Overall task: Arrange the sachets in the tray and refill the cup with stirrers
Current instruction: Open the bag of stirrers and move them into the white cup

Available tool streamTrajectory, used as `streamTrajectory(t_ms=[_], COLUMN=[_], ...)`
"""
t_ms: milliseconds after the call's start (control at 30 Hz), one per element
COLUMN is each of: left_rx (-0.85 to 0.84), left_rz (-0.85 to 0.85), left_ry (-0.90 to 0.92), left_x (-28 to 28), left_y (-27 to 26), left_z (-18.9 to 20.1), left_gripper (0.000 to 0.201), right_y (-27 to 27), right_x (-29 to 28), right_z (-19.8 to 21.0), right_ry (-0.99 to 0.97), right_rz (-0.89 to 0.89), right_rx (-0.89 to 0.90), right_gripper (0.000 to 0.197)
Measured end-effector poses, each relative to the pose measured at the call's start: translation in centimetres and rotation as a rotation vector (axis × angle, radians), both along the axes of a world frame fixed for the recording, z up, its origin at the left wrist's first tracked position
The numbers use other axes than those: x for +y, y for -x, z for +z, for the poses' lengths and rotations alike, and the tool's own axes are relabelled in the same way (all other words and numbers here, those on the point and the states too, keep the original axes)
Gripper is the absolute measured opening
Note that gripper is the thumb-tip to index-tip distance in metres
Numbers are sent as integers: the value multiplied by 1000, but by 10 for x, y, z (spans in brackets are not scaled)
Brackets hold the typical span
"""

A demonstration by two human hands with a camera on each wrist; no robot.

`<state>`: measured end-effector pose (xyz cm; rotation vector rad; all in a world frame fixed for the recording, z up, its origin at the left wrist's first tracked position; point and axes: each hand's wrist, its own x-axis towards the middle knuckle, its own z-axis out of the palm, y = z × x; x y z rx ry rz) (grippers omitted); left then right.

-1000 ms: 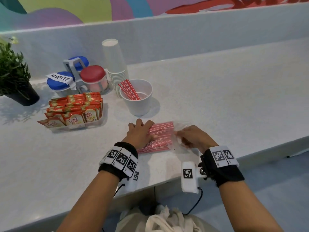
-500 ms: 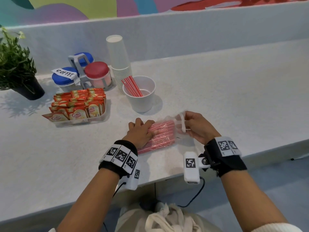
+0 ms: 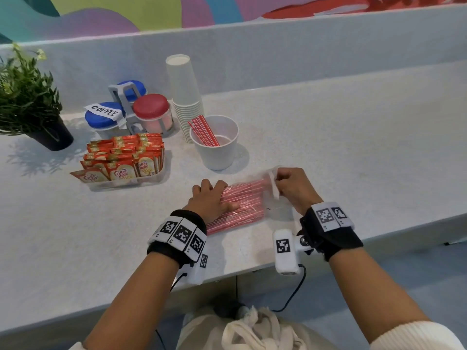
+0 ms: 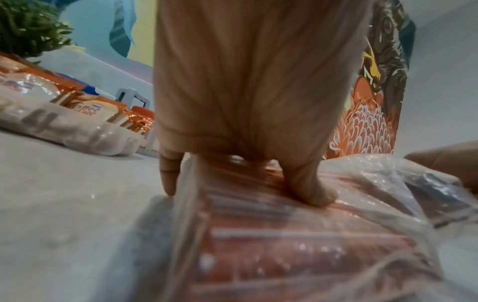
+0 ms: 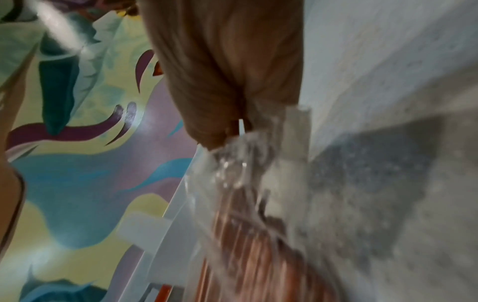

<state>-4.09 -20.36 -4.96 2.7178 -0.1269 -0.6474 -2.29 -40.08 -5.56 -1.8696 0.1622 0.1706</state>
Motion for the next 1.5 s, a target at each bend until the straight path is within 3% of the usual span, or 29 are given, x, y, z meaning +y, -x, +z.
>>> streamTrajectory(t_ms=[100, 167, 267, 567, 733, 967, 1067, 1200, 1267, 1367, 1433, 1500], left_rx=[26, 24, -11, -13, -263, -228, -240, -242, -231, -164, -120, -70], left_rz=[-2, -2, 15, -38, -92, -124, -102, -70, -48, 8, -17, -64], left_ry=[-21, -33, -41, -205, 122, 32, 40, 69, 123, 263, 321, 313], left_x=[1, -2, -4, 14, -14, -32, -33, -34, -31, -22, -18, -15], left_y=[-2, -2, 0, 0, -7, -12, -11, -10, -8, -7, -6, -5], left_z=[1, 0, -3, 5, 16, 3, -1, 0, 0, 4, 9, 13], left_gripper=[58, 55, 50, 52, 52, 30, 26, 24, 27, 54, 66, 63], right_y=[0, -4, -7, -5, -5, -16, -14, -6, -8, -16, -20, -21], right_x=[-8, -6, 4, -2, 9, 3, 10, 32, 35, 33, 32, 34], right_z=[5, 2, -7, 12, 21, 39, 34, 16, 18, 30, 37, 37], right_ry=[-84, -50, 23, -210, -310, -330, -390, -278, -207, -136, -174, -244], right_rz=[2, 48, 74, -66, 2, -71, -6, 55, -11, -118, -135, -125], right_rx=[56, 110, 145, -43, -90, -215, -178, -135, -162, -221, -275, -313], right_gripper=[30, 21, 25, 15, 10, 7, 6, 19, 28, 28, 26, 23])
